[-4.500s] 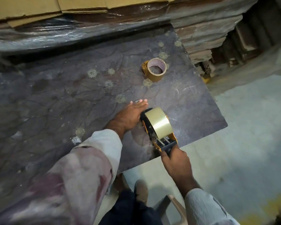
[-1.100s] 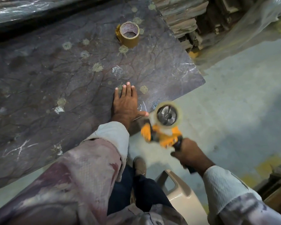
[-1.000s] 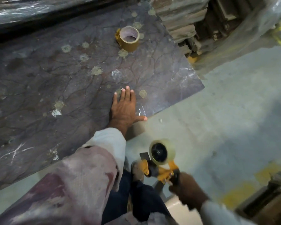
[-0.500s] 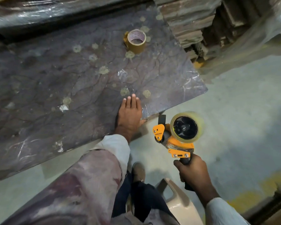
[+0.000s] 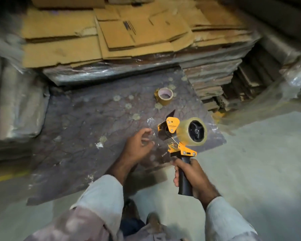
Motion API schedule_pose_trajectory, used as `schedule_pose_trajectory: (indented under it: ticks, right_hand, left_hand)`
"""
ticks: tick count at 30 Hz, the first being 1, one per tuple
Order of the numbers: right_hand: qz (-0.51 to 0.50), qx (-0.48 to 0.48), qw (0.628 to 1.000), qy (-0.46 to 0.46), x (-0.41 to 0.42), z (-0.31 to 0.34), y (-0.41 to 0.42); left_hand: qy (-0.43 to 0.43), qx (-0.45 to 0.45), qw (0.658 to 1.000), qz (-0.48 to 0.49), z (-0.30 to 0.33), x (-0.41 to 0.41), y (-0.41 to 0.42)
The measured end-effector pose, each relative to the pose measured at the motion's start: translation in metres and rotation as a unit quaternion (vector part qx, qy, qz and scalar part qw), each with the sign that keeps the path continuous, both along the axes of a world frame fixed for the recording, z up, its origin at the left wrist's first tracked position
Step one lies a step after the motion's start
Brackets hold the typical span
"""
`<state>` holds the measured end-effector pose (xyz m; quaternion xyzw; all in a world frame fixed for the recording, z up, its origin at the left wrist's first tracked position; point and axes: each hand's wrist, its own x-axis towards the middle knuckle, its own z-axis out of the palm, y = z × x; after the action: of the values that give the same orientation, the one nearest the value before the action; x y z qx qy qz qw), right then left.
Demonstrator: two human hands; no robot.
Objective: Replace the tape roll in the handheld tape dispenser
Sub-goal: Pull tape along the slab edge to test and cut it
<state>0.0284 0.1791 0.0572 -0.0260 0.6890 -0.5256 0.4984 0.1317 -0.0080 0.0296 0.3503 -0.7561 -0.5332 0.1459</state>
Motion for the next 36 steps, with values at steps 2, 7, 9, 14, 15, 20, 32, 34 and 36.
schedule_pose_trajectory:
  ticks: [2, 7, 9, 14, 15, 20, 32, 34, 36]
  right_hand:
    - [0.012, 0.001, 1.0, -0.013, -0.002, 0.009, -0.009]
    - [0.059, 0.019, 0.997, -0.041, 0.002, 0.032, -0.037]
    - [0.081, 0.013, 0.995, -0.051, 0.005, 0.037, -0.047]
    - [0.109, -0.014, 0.991, -0.072, 0.013, 0.041, -0.069]
    - [0.115, -0.015, 0.991, -0.07, 0.014, 0.041, -0.073]
    - [0.127, -0.01, 0.989, -0.081, 0.014, 0.036, -0.086]
    - [0.121, -0.028, 0.983, -0.137, -0.038, 0.026, -0.098]
    - [0.13, -0.011, 0.983, -0.13, -0.053, 0.022, -0.097]
    - [0.139, 0.005, 0.983, -0.118, -0.068, 0.018, -0.094]
  left_hand:
    - [0.048, 0.001, 0.999, -0.004, 0.02, 0.008, -0.006]
    - [0.121, -0.077, 0.989, -0.032, 0.07, 0.023, -0.029]
    - [0.143, -0.081, 0.986, -0.029, 0.08, 0.026, -0.038]
    - [0.175, -0.074, 0.982, -0.023, 0.086, 0.031, -0.057]
    - [0.177, -0.075, 0.981, -0.021, 0.086, 0.03, -0.059]
    - [0.196, -0.081, 0.977, 0.025, 0.087, 0.023, -0.067]
    - [0.176, -0.113, 0.978, 0.017, 0.096, -0.033, -0.07]
    - [0.146, -0.147, 0.978, -0.001, 0.1, -0.044, -0.075]
    - [0.122, -0.159, 0.98, -0.018, 0.102, -0.055, -0.084]
